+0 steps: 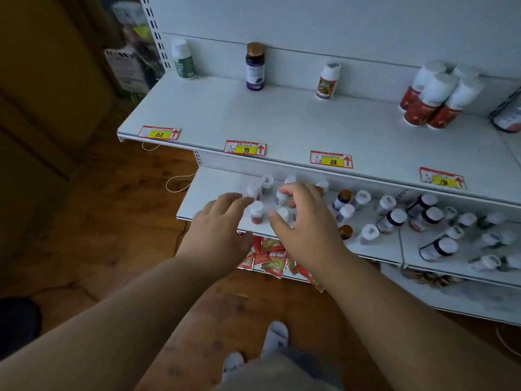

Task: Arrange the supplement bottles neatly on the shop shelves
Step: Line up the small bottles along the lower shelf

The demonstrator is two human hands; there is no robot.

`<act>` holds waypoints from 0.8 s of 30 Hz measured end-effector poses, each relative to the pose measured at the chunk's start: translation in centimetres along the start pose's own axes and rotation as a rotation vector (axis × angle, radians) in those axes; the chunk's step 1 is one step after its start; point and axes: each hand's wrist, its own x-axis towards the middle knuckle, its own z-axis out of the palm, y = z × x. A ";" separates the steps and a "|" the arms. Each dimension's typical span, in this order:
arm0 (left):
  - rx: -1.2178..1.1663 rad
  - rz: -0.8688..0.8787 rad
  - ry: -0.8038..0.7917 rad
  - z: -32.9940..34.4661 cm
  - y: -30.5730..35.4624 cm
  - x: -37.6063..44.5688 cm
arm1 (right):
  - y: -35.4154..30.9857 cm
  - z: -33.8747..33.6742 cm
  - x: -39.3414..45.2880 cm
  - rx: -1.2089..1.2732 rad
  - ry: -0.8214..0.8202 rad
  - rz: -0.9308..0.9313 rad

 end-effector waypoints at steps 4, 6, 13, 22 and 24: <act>-0.044 -0.069 -0.026 0.2 -3.0 1.7 | -0.5 2.5 3.5 -0.009 -0.020 0.012; -0.063 -0.092 -0.009 0.7 -4.6 2.4 | -0.5 4.3 5.5 0.006 -0.039 0.007; -0.079 0.044 -0.181 2.8 -12.0 5.7 | 1.3 13.0 4.3 0.067 0.025 0.336; -0.103 0.223 -0.224 15.9 -25.0 15.7 | 8.8 31.0 9.2 0.033 0.226 0.545; -0.168 0.242 -0.226 19.7 -26.0 16.6 | 11.6 33.9 10.0 0.061 0.252 0.543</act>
